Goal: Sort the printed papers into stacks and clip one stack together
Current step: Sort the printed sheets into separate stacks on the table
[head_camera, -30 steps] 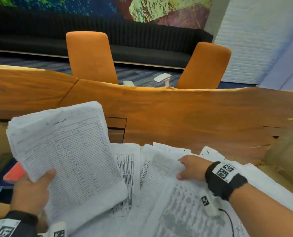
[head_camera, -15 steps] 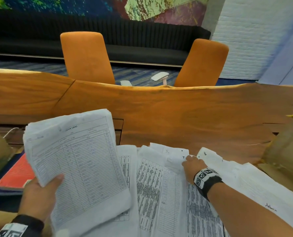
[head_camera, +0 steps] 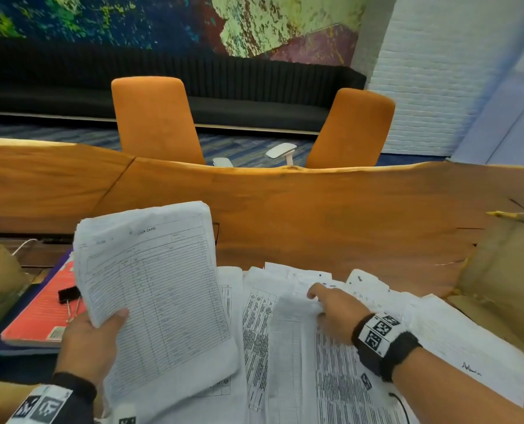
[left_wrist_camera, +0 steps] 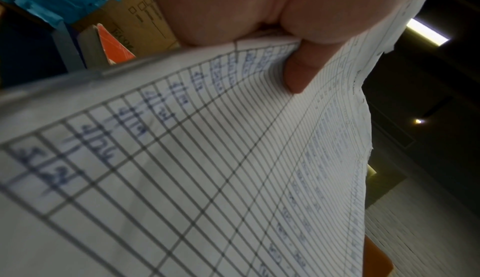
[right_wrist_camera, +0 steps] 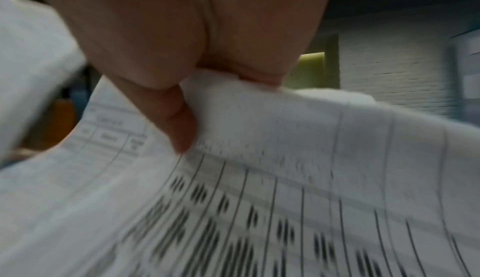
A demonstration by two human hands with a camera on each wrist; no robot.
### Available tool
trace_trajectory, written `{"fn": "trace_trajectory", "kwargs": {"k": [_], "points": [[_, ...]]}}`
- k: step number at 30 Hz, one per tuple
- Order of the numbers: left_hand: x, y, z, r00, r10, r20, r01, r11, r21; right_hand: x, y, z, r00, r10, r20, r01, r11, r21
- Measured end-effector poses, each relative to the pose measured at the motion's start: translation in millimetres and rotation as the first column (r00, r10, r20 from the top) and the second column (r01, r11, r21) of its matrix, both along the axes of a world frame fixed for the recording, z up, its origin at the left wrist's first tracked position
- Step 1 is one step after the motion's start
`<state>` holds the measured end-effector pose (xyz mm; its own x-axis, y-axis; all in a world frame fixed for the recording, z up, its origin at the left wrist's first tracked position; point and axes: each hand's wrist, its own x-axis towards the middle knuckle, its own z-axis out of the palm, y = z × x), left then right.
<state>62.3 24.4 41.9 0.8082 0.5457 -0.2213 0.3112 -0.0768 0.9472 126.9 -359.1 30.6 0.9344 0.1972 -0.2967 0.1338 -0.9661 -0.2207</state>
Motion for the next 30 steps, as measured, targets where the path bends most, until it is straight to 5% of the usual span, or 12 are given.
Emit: {"fn": "trace_trajectory", "kwargs": {"k": [3, 9, 14, 17, 20, 24, 26, 30], "points": [[3.2, -8.0, 5.0, 0.998, -0.054, 0.029, 0.052, 0.996, 0.070, -22.7, 25.5, 44.9, 0.974, 0.227, 0.015, -0.227, 0.974, -0.010], [-6.5, -57.4, 39.7, 0.926, -0.366, 0.089, 0.342, 0.916, 0.210, -47.4, 72.0, 126.3, 0.773, 0.404, 0.490, -0.455, 0.890, -0.017], [-17.4, -91.4, 50.2, 0.803, -0.594, 0.044, 0.548, 0.766, 0.336, -42.4, 85.4, 168.9, 0.753, 0.379, 0.538, -0.423, 0.905, -0.046], [-24.2, -97.3, 54.4, 0.793, -0.607, 0.059, 0.562, 0.765, 0.315, -48.6, 79.3, 179.1, 0.774, 0.372, 0.513, -0.415, 0.909, -0.033], [-27.3, -87.1, 53.1, 0.796, -0.579, 0.176, 0.565, 0.815, 0.128, -55.0, 67.5, 181.8, 0.809, 0.326, 0.489, -0.377, 0.926, 0.005], [-39.9, -89.2, 53.9, 0.726, -0.673, 0.137, 0.657, 0.739, 0.148, -62.9, 61.6, 179.5, 0.820, 0.296, 0.490, -0.378, 0.923, 0.076], [-41.8, -101.1, 49.9, 0.756, -0.649, 0.080, 0.613, 0.746, 0.262, -67.5, 66.4, 177.9, 0.822, 0.292, 0.489, -0.389, 0.915, 0.109], [-45.1, -119.9, 43.3, 0.819, -0.562, 0.114, 0.526, 0.815, 0.243, -69.1, 72.3, 172.3, 0.792, 0.197, 0.578, -0.320, 0.940, 0.119]]}}
